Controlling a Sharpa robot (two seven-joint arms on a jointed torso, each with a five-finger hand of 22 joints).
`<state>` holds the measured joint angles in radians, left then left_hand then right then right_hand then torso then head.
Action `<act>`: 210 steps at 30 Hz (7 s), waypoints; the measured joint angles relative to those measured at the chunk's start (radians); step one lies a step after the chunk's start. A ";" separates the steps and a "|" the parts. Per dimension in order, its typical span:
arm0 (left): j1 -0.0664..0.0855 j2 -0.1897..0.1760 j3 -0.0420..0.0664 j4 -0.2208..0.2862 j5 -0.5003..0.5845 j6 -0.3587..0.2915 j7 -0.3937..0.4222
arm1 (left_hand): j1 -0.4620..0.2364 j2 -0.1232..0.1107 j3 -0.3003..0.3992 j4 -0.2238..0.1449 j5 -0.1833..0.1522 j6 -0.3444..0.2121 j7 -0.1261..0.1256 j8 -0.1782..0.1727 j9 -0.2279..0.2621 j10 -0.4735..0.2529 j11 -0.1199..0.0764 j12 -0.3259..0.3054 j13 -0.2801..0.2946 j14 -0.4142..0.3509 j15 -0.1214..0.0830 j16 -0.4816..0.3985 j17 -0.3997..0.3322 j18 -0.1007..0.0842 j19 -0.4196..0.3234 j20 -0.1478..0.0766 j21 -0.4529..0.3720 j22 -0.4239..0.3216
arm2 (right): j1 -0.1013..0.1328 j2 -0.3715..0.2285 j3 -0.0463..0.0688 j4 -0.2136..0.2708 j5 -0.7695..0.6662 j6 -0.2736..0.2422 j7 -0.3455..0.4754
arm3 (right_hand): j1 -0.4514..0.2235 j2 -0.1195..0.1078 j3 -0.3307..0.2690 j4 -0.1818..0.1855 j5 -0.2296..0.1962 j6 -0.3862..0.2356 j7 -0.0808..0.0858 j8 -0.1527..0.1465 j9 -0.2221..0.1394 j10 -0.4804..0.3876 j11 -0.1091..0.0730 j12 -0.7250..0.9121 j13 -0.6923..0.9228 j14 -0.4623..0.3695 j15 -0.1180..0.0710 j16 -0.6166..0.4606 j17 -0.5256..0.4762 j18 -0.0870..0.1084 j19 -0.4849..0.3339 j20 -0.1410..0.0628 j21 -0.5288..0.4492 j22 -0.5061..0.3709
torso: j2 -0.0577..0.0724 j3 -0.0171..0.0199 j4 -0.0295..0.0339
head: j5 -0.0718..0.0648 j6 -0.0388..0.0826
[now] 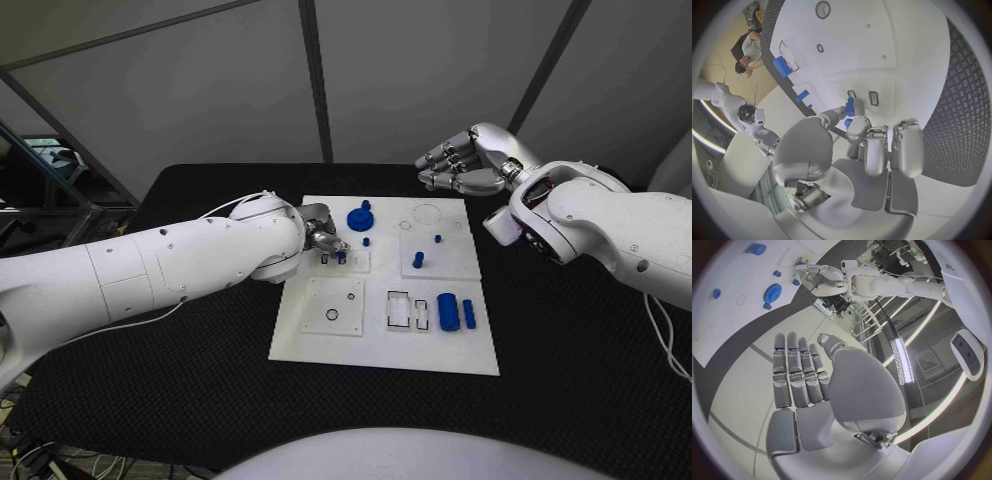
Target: Assemble the parts on the task board
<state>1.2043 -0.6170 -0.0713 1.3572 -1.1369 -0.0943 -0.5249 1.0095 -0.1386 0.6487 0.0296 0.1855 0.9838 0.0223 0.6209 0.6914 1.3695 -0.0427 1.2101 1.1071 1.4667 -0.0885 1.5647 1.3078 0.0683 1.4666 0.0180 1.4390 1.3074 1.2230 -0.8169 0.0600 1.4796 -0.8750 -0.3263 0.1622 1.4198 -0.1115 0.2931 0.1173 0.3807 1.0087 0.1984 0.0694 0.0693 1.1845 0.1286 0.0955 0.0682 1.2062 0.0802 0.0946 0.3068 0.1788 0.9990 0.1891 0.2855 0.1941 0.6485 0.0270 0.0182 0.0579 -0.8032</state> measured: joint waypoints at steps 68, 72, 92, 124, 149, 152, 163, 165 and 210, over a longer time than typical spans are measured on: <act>-0.003 -0.007 0.010 0.009 0.050 0.033 -0.001 | 0.035 0.022 -0.036 0.039 0.001 0.009 -0.008 -0.014 -0.017 -0.005 -0.001 0.005 0.000 -0.001 -0.006 0.000 0.000 0.000 0.000 0.000 -0.004 0.000 | 0.000 0.004 0.000 -0.006 0.000 0.002 0.000 | 0.000 0.000 0.003 0.003 0.005 0.000 0.000 0.000 0.000 0.000 0.000 0.000 0.000 0.000 0.000 0.000 0.000 0.000 0.000 0.000 0.000 -0.001 | 0.000 -0.0005 -0.0002 | 0.000 0.001; -0.003 -0.008 0.014 0.010 0.061 0.035 -0.001 | 0.035 0.022 -0.034 0.038 0.000 0.006 -0.004 -0.014 -0.016 -0.006 -0.001 0.005 0.000 -0.002 -0.006 0.000 0.000 0.000 0.000 0.000 -0.008 0.000 | 0.000 0.004 0.000 -0.007 0.000 0.002 0.000 | 0.000 0.000 0.003 0.003 0.005 0.000 0.000 0.000 0.000 0.000 0.000 0.000 0.000 0.000 0.000 0.000 0.000 0.000 0.000 0.000 0.000 -0.001 | 0.000 -0.0005 -0.0002 | 0.001 0.002; -0.002 -0.002 0.021 -0.014 0.081 0.093 -0.004 | 0.039 0.018 -0.030 0.039 -0.001 0.004 -0.002 -0.012 -0.013 -0.007 0.001 0.000 -0.004 -0.003 -0.004 0.000 0.000 0.000 0.000 0.000 -0.008 0.000 | -0.001 0.007 0.000 -0.009 0.000 0.004 0.000 | 0.000 0.000 0.003 0.003 0.005 0.000 0.000 0.000 0.000 0.000 0.000 0.000 0.000 0.003 0.003 0.000 -0.001 0.000 0.004 0.004 -0.004 -0.002 | 0.000 -0.0002 -0.0007 | 0.003 0.000; 0.000 0.015 0.022 -0.037 0.065 0.133 -0.009 | 0.044 0.013 -0.028 0.042 0.008 0.001 0.001 -0.008 -0.007 -0.008 0.004 -0.004 -0.010 -0.002 -0.002 0.000 0.000 0.000 0.000 0.000 -0.008 0.000 | -0.001 0.007 0.000 -0.010 0.000 0.005 0.000 | 0.000 0.000 0.003 0.003 0.005 0.000 0.000 0.000 0.000 0.000 0.000 0.000 0.000 0.004 0.004 0.000 -0.001 0.000 0.004 0.004 -0.004 -0.003 | 0.000 0.0001 -0.0010 | 0.001 0.000; 0.002 0.023 0.023 -0.051 0.062 0.143 -0.008 | -0.009 0.036 -0.039 0.041 -0.013 0.005 -0.003 0.000 -0.006 -0.003 0.000 -0.004 -0.011 -0.003 -0.001 0.000 0.000 0.000 0.000 0.000 -0.008 0.000 | -0.001 0.003 0.000 -0.009 0.000 0.005 0.000 | -0.003 -0.003 0.003 0.003 0.011 0.000 0.000 0.000 0.000 0.000 0.000 0.000 0.000 0.004 0.004 0.000 -0.001 0.000 0.008 0.000 -0.004 -0.004 | 0.000 -0.0002 -0.0005 | 0.001 0.000; 0.002 0.023 0.023 -0.054 0.062 0.145 -0.008 | -0.044 0.031 -0.074 0.068 -0.020 0.010 -0.008 0.001 -0.009 0.000 -0.004 -0.004 -0.010 -0.003 -0.001 0.000 0.000 0.000 0.000 0.000 -0.008 0.000 | -0.001 0.002 0.000 -0.009 0.000 0.005 0.000 | -0.005 -0.005 0.003 0.003 0.011 0.000 0.000 0.000 0.000 0.000 0.000 0.000 0.000 0.004 0.004 0.000 -0.001 0.000 0.008 0.000 -0.004 -0.004 | 0.000 -0.0004 -0.0005 | 0.000 0.000; 0.002 0.025 0.022 -0.059 0.059 0.149 -0.009 | -0.084 0.018 -0.144 0.108 -0.020 0.015 -0.007 0.004 -0.012 0.000 -0.004 0.001 -0.003 -0.003 -0.001 0.000 0.000 0.000 0.000 0.000 -0.008 0.000 | -0.001 0.002 0.000 -0.008 0.000 0.005 0.000 | -0.005 -0.005 0.003 0.003 0.011 0.000 0.000 0.000 0.000 0.000 0.000 0.000 -0.001 0.004 0.004 0.000 -0.001 0.000 0.007 0.000 -0.004 -0.005 | 0.000 -0.0004 -0.0005 | -0.002 -0.002; 0.002 0.025 0.022 -0.059 0.059 0.149 -0.009 | -0.086 0.020 -0.145 0.110 -0.020 0.015 -0.007 0.004 -0.012 0.000 -0.004 0.001 -0.003 -0.003 -0.001 0.000 0.000 0.000 0.000 0.000 -0.008 0.000 | -0.001 0.002 0.000 -0.008 0.000 0.005 0.000 | -0.005 -0.005 0.003 0.003 0.011 0.000 0.000 0.000 0.000 0.000 0.000 0.000 -0.001 0.004 0.004 0.000 -0.001 0.000 0.007 0.000 -0.004 -0.005 | 0.000 -0.0004 -0.0005 | -0.002 -0.003; 0.002 0.020 0.023 -0.052 0.057 0.177 -0.010 | -0.052 0.030 -0.166 0.089 -0.020 0.022 -0.014 0.004 -0.013 0.003 -0.007 0.010 0.009 0.000 -0.004 0.000 0.000 0.000 0.000 0.000 -0.008 0.000 | -0.001 0.007 0.000 -0.014 0.000 0.008 -0.001 | -0.005 -0.005 0.003 0.003 0.011 0.000 0.000 0.000 0.000 0.000 0.000 0.000 0.000 0.004 0.004 -0.005 -0.002 0.000 0.007 0.000 -0.008 -0.005 | 0.000 -0.0008 0.0001 | -0.001 -0.005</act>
<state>1.2065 -0.5966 -0.0485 1.3051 -1.0799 0.0829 -0.5346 0.9571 -0.1090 0.4826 0.1186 0.1658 1.0061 0.0088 0.6244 0.6787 1.3730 -0.0498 1.2198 1.1158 1.4669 -0.0927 1.5647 1.3078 0.0682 1.4666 0.0181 1.4312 1.3074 1.2220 -0.8097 0.0599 1.4651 -0.8751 -0.3180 0.1610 1.4145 -0.1169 0.2959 0.1200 0.3921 1.0086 0.1984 0.0694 0.0693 1.1845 0.1286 0.0955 0.0678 1.2097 0.0838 0.0896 0.3049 0.1789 1.0065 0.1892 0.2776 0.1887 0.6486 0.0263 0.0183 0.0569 -0.8082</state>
